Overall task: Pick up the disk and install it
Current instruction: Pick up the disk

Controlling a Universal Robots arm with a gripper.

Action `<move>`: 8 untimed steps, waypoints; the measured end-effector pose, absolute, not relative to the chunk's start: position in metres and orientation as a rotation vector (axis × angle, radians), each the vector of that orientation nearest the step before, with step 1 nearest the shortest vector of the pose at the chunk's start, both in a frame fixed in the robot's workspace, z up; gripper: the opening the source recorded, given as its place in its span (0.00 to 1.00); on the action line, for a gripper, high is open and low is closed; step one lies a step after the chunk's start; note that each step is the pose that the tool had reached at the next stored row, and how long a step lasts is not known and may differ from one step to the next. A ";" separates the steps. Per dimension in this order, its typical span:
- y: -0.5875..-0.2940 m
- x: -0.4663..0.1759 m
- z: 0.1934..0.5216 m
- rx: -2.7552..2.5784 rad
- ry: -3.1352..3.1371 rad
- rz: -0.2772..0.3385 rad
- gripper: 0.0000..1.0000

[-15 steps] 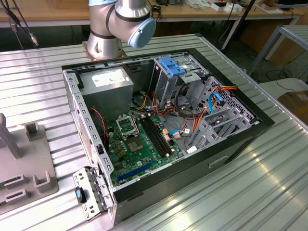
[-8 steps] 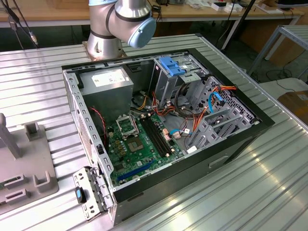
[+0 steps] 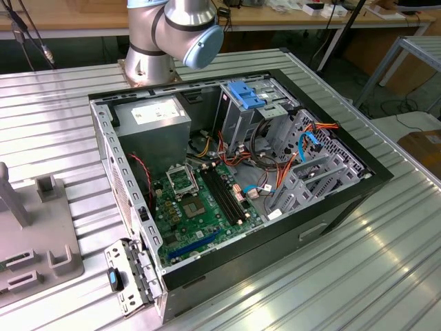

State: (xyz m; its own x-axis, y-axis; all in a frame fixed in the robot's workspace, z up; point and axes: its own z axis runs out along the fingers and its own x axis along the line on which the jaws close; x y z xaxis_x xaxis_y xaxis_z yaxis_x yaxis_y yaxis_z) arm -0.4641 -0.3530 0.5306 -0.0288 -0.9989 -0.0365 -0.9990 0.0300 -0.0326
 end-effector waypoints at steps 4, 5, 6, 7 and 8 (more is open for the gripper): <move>-0.353 -0.456 0.531 -2.155 2.219 0.003 0.37; -0.353 -0.454 0.531 -2.155 2.219 0.003 0.37; -0.353 -0.451 0.531 -2.155 2.219 0.003 0.37; -0.353 -0.448 0.531 -2.155 2.219 0.003 0.37; -0.353 -0.444 0.531 -2.155 2.219 0.003 0.37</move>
State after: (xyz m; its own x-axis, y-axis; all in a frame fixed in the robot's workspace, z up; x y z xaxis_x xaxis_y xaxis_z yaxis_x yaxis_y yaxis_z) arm -0.4439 -0.3530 0.5307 -0.0287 -0.9989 -0.0364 -0.9990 0.0299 -0.0324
